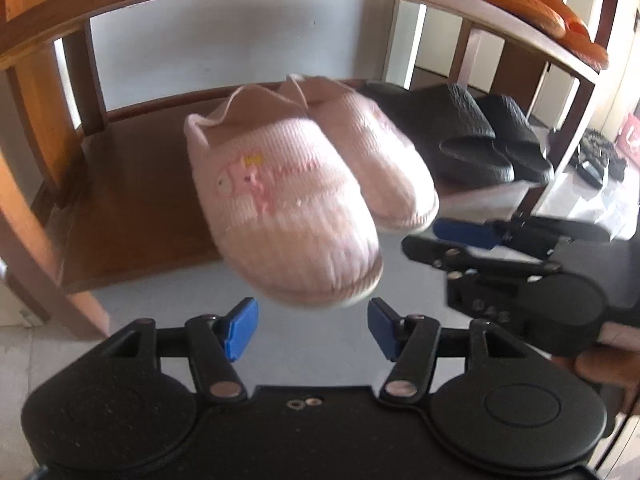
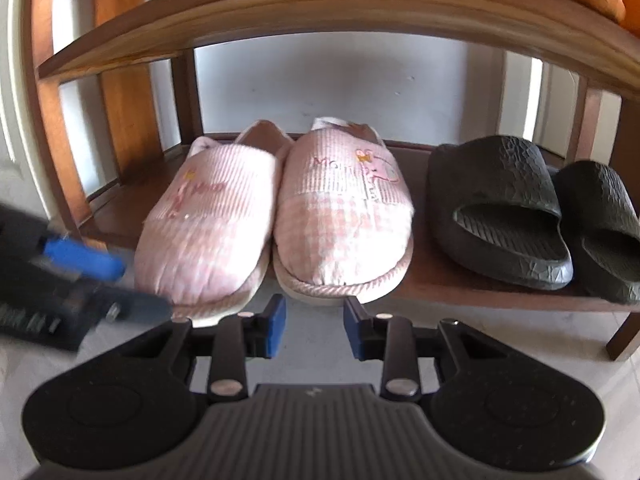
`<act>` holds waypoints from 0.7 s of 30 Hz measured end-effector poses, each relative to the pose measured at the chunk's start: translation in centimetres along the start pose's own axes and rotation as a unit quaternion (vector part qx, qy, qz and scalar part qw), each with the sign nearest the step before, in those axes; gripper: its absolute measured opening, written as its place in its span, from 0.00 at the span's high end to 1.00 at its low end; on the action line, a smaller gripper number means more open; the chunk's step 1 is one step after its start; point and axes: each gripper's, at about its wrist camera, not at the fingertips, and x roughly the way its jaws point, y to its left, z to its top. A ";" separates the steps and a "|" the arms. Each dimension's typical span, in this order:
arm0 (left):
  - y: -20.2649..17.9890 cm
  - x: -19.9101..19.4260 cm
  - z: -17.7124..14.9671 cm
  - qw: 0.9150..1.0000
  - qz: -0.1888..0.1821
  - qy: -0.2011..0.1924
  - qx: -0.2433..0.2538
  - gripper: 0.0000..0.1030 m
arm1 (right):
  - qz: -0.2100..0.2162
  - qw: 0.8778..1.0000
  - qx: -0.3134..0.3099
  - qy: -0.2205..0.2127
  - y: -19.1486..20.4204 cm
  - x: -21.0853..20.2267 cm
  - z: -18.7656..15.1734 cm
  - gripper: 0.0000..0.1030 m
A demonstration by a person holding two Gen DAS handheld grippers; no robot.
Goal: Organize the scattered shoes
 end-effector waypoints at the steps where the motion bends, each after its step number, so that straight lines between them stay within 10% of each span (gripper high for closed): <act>1: 0.2 -0.2 -0.1 1.000 0.003 0.000 0.002 0.40 | 0.005 1.000 -0.002 -0.001 0.2 -0.3 -0.1 0.64; 7: 2.4 -1.4 -0.7 0.999 0.040 0.002 -0.001 0.38 | 0.057 0.997 -0.053 0.014 4.1 -0.7 -1.6 0.64; 21: 6.9 -4.5 -1.8 0.996 0.095 -0.003 -0.005 0.35 | 0.057 0.997 0.048 0.028 5.4 5.8 3.1 0.64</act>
